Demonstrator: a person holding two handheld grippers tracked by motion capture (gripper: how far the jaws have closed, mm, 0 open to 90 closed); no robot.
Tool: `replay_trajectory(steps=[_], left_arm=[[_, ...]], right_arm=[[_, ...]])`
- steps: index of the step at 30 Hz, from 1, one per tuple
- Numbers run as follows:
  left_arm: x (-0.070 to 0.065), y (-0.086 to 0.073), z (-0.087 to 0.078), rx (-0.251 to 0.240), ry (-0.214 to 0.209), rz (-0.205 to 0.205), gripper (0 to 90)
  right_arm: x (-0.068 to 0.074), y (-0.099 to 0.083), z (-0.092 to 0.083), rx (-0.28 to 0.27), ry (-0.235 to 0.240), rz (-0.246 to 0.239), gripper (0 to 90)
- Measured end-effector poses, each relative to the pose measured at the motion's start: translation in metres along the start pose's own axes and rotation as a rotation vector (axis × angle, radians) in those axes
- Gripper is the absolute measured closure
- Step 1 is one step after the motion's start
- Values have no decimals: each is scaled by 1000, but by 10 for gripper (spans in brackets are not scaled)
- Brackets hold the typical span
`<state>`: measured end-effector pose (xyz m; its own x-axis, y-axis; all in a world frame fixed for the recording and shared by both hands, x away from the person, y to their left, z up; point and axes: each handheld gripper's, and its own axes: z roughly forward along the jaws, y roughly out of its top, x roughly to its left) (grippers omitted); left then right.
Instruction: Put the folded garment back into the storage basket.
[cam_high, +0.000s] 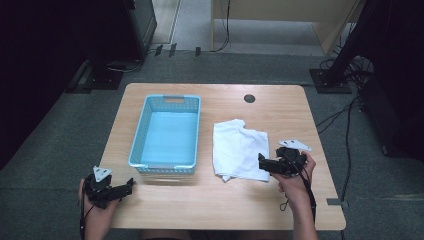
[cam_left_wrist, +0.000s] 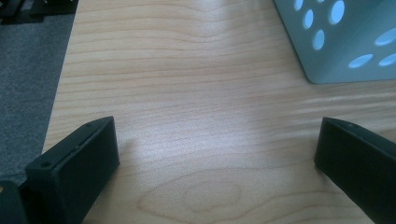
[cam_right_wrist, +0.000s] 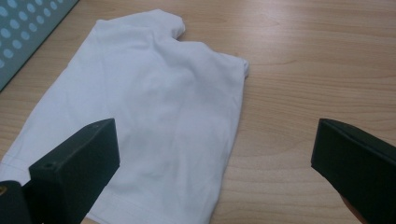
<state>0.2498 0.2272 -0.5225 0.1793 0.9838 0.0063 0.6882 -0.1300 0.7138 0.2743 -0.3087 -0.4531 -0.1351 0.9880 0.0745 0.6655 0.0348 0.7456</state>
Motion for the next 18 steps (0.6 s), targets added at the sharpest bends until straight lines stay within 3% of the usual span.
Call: replay_trajectory(steps=[8,18], left_arm=[[0,0,0,0,-1,1,0],[0,0,0,-1,-2,1,0]], right_arm=[[8,5,5,-15,35,6,4],[24,13,14,-17,50,-20,28]])
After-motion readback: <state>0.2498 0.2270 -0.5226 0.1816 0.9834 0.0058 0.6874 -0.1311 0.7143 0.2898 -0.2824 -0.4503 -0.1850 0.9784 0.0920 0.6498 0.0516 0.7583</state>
